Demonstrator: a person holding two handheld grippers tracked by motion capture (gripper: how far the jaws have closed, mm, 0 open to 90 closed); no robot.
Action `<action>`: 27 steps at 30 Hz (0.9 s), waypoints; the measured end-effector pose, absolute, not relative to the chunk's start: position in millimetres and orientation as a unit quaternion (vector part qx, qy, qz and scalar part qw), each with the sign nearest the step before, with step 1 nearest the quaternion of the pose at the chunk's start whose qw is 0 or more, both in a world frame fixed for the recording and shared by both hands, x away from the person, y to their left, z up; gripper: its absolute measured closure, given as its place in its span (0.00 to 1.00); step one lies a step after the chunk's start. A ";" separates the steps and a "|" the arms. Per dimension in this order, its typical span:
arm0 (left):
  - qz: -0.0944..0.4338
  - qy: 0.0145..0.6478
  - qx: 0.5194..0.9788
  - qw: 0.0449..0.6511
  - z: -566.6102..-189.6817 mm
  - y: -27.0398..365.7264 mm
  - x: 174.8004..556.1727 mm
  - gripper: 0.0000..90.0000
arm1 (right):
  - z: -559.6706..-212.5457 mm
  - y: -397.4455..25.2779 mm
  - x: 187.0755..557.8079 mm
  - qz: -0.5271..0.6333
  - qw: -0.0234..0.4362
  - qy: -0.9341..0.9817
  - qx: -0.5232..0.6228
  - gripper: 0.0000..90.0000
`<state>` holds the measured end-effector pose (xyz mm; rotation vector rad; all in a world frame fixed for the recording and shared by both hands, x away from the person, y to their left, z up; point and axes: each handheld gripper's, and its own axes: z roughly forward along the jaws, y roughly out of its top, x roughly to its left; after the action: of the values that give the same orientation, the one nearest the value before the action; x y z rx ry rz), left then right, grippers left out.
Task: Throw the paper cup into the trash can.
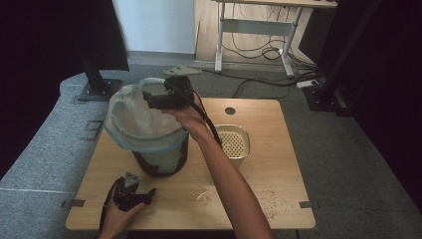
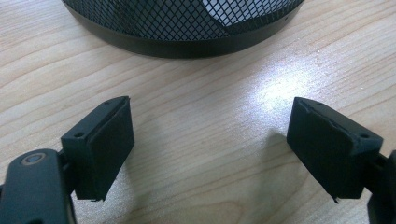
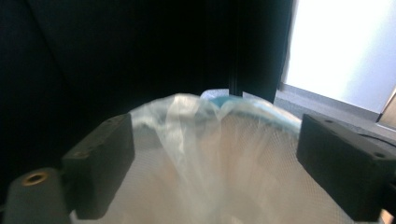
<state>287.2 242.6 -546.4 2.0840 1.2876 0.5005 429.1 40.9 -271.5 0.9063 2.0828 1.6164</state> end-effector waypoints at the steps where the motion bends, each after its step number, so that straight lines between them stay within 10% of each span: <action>1: 0.190 0.489 0.791 0.315 -546.4 242.6 287.2 0.16 | -271.5 40.9 429.1 0.571 0.176 0.735 0.320 0.11; 17: 0.190 0.488 0.791 0.316 -546.4 242.8 287.2 0.16 | -292.5 -50.0 385.2 0.585 0.245 0.718 0.287 0.18; 27: 0.189 0.488 0.791 0.316 -546.4 242.8 287.1 0.16 | -366.1 -141.4 346.0 0.561 0.266 0.716 0.319 0.22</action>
<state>287.1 242.8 -546.4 2.0848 1.2856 0.4981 346.0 -141.4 -366.1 0.8612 1.9336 1.5141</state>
